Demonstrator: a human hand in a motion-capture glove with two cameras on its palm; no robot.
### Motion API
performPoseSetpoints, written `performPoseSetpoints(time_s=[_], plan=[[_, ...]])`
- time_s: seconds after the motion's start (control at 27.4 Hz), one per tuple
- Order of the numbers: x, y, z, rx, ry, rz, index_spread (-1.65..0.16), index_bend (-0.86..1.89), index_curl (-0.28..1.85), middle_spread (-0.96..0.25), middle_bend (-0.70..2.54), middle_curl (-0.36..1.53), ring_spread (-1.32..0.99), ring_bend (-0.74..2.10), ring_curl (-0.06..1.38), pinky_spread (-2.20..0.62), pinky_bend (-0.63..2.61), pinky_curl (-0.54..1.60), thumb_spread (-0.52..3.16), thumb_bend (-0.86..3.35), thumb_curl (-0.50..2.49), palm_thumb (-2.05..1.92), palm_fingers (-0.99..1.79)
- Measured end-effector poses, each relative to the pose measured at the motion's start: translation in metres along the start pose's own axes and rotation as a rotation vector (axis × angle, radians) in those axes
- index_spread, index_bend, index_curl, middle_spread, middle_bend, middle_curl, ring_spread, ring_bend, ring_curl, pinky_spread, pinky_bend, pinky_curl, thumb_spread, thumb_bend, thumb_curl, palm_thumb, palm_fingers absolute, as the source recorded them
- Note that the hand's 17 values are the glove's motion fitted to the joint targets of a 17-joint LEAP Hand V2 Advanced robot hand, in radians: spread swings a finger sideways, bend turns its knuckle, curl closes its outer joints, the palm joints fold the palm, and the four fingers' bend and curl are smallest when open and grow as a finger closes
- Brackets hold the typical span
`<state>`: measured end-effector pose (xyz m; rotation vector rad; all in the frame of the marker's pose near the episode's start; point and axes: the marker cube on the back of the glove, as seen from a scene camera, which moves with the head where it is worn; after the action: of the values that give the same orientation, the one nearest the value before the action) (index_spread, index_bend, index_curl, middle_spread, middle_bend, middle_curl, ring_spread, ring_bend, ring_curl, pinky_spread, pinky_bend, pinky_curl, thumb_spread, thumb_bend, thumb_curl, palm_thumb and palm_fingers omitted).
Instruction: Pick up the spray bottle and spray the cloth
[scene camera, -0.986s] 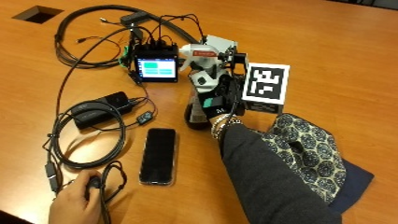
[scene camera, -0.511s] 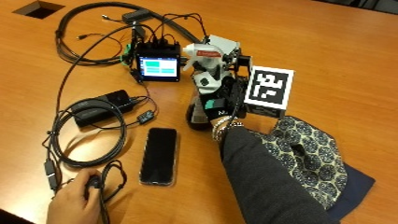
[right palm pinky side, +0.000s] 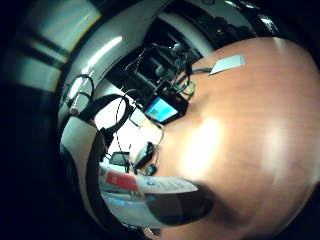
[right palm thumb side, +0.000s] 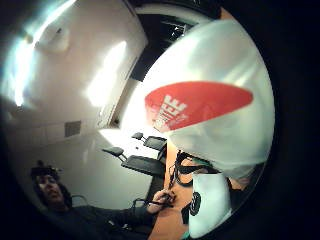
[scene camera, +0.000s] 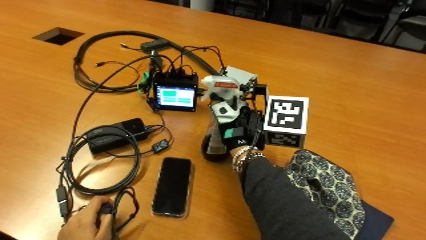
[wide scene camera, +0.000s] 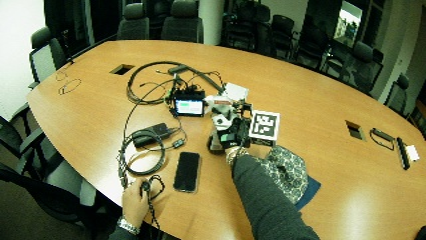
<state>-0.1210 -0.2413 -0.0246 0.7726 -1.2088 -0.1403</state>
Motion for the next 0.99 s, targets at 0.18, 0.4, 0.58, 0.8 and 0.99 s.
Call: performPoseSetpoints(time_s=[0.18,0.4,0.58,0.8,0.99], plan=[[0.01,0.005,0.011,-0.057,0.02,0.045,-0.28,0.2,0.59,-0.2,0.55,0.52,-0.2,0.66,0.45,-0.31,0.5,0.42,0.54,-0.03,0.76,0.88,1.31],[0.029,0.014,0.001,-0.141,0.065,0.116,-0.3,0.08,0.51,-0.22,0.47,0.49,-0.2,0.6,0.44,-0.25,0.48,0.41,0.65,-0.03,0.72,0.86,1.05],[0.041,0.019,-0.009,-0.251,0.179,0.157,-0.32,0.06,0.46,-0.21,0.42,0.47,-0.18,0.54,0.43,-0.11,0.43,0.42,0.8,-0.03,0.67,0.84,0.77],[0.036,0.018,-0.001,-0.447,0.434,0.149,-0.34,-0.05,0.33,-0.15,0.32,0.43,-0.15,0.52,0.41,0.05,0.5,0.42,0.88,-0.04,0.61,0.81,0.47],[0.029,0.023,-0.014,-0.549,0.654,0.089,-0.34,0.0,0.26,-0.11,0.31,0.42,-0.11,0.52,0.4,0.14,0.55,0.41,0.93,-0.07,0.53,0.69,0.35]])
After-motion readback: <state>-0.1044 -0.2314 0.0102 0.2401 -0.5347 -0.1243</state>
